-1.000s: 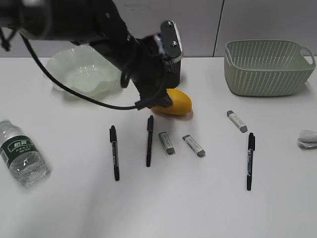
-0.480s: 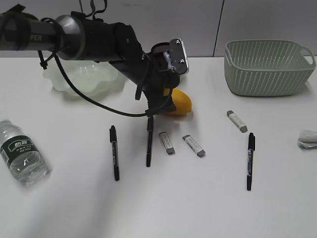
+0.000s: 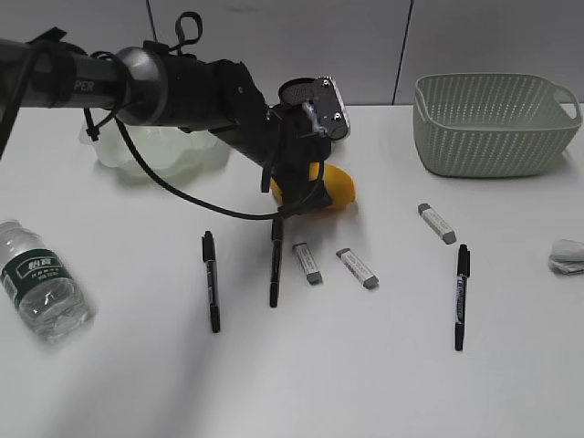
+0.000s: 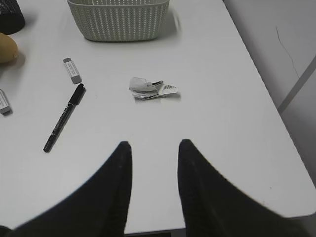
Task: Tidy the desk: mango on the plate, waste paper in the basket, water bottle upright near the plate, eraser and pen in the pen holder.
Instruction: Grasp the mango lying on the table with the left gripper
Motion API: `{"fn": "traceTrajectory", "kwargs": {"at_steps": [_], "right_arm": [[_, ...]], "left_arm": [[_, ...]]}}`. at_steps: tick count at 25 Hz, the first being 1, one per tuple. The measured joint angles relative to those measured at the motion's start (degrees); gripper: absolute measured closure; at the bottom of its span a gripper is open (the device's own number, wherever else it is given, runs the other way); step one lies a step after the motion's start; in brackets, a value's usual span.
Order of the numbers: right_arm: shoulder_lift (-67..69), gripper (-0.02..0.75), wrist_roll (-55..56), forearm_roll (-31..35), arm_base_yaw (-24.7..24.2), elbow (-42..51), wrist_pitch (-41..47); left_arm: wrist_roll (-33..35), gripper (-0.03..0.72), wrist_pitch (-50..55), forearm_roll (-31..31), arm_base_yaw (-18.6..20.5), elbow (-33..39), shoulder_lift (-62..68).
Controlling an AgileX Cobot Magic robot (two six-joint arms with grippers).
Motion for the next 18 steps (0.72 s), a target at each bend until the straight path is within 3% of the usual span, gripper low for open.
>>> {"fn": "traceTrajectory", "kwargs": {"at_steps": [7, 11, 18], "right_arm": [[0.0, 0.471, 0.0, 0.0, 0.0, 0.0, 0.0], [0.0, 0.471, 0.0, 0.0, 0.0, 0.0, 0.0], [0.0, 0.471, 0.0, 0.0, 0.0, 0.0, 0.0]], "left_arm": [[0.1, 0.052, -0.9, 4.5, 0.0, -0.1, 1.7], [0.1, 0.12, -1.0, 4.2, 0.0, -0.2, 2.3], [-5.1, 0.119, 2.9, 1.0, 0.1, 0.1, 0.0]]}}
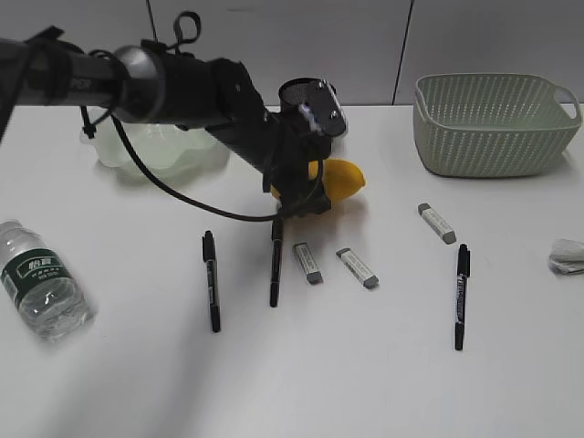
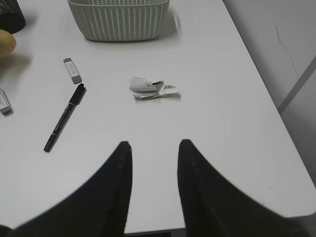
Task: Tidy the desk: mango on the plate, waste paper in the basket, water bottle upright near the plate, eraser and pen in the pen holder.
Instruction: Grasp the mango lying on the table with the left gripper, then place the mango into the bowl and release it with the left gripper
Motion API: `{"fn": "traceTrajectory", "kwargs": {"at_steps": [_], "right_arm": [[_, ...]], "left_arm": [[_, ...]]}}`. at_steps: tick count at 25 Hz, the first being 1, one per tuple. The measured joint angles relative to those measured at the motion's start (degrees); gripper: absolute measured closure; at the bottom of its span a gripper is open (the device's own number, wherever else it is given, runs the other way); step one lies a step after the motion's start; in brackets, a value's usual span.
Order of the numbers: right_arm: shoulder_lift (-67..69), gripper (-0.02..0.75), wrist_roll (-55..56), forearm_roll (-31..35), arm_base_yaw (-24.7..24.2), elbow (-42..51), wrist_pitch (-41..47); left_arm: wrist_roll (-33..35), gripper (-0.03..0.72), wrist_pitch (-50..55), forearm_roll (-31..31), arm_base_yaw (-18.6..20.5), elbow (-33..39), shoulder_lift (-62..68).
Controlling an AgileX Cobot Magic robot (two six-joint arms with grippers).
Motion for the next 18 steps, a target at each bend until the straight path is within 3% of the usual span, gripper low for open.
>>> {"fn": "traceTrajectory", "kwargs": {"at_steps": [7, 12, 16, 18], "right_arm": [[0.0, 0.471, 0.0, 0.0, 0.0, 0.0, 0.0], [0.0, 0.471, 0.0, 0.0, 0.0, 0.0, 0.0], [0.0, 0.471, 0.0, 0.0, 0.0, 0.0, 0.0], [0.0, 0.471, 0.0, 0.0, 0.0, 0.0, 0.0]], "left_arm": [[-2.0, 0.119, 11.2, -9.4, 4.9, 0.1, -12.4], [-6.8, 0.119, 8.0, -13.1, 14.5, -0.2, -16.7], [-11.1, 0.119, 6.1, -13.2, 22.9, -0.2, -12.9], [-12.3, 0.119, 5.1, -13.6, 25.3, -0.2, -9.9]]}}
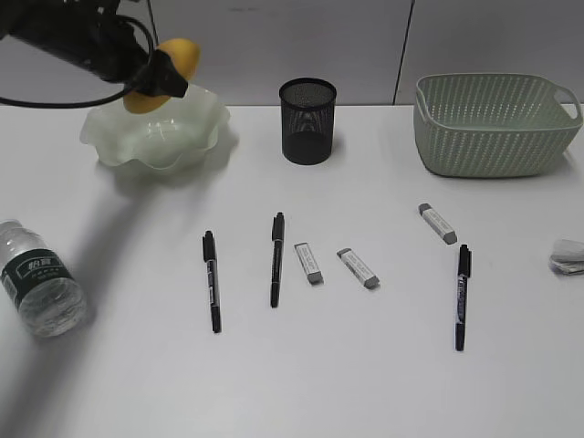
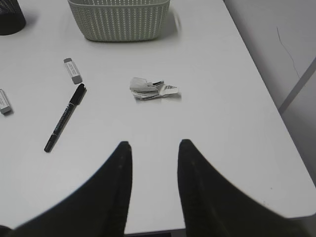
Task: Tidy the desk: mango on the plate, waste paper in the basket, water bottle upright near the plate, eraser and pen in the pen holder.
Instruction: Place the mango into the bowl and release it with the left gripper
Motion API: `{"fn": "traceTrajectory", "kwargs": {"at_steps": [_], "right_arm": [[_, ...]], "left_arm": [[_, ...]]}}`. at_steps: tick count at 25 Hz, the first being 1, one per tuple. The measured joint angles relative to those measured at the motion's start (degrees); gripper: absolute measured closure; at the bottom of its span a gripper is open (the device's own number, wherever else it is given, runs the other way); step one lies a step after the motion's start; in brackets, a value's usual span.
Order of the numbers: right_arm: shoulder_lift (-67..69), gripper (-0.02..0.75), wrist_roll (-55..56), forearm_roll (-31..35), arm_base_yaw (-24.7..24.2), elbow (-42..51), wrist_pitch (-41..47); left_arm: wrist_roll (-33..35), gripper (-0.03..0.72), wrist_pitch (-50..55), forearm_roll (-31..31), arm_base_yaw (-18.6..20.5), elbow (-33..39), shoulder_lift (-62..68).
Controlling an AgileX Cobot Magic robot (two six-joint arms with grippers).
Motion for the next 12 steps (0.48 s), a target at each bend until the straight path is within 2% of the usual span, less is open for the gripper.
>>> {"fn": "traceTrajectory", "kwargs": {"at_steps": [7, 12], "right_arm": [[0.0, 0.471, 0.0, 0.0, 0.0, 0.0, 0.0], [0.0, 0.472, 0.0, 0.0, 0.0, 0.0, 0.0]], "left_arm": [[-1.6, 0.113, -3.9, -0.5, 0.7, 0.2, 6.3], [-2.0, 0.052, -4.7, -0.8, 0.6, 0.2, 6.2]]}}
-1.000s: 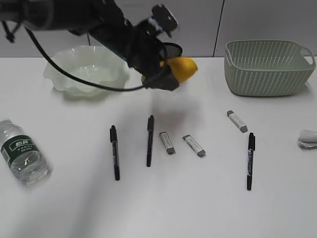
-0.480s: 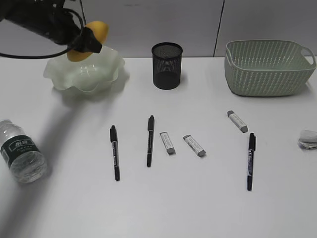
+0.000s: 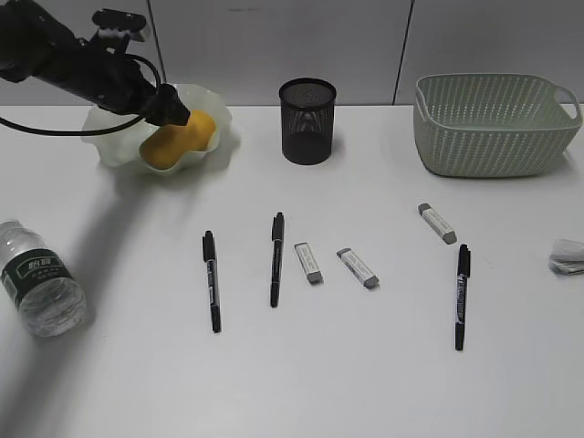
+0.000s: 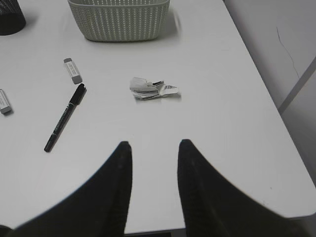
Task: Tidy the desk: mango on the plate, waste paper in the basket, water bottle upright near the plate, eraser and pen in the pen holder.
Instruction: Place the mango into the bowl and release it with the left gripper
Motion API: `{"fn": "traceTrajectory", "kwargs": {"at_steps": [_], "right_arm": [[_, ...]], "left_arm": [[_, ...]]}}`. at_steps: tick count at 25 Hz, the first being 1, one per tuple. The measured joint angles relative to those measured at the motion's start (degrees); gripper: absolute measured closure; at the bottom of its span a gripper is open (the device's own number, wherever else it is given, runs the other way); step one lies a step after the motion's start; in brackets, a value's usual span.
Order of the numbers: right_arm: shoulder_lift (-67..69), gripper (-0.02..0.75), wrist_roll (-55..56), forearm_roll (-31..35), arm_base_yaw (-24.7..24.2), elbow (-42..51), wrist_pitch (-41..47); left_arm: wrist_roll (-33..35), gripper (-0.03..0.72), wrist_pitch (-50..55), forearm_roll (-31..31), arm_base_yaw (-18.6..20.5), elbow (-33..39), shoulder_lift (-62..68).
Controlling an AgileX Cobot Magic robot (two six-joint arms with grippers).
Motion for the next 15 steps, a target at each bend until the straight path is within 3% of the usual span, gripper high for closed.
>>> {"fn": "traceTrajectory", "kwargs": {"at_steps": [5, 8, 11, 15], "right_arm": [[0.0, 0.472, 0.0, 0.0, 0.0, 0.0, 0.0], [0.0, 0.472, 0.0, 0.0, 0.0, 0.0, 0.0], [0.0, 0.472, 0.0, 0.0, 0.0, 0.0, 0.0], [0.0, 0.472, 0.0, 0.0, 0.0, 0.0, 0.0]], "left_arm": [[-0.1, 0.052, 3.4, 0.1, 0.1, 0.0, -2.0], [-2.0, 0.118, 8.8, 0.9, 0.2, 0.0, -6.2], [-8.8, 0.185, 13.3, 6.2, 0.4, 0.0, -12.8], [-20.4, 0.207, 15.7, 15.9, 1.1, 2.3, -22.7]]}}
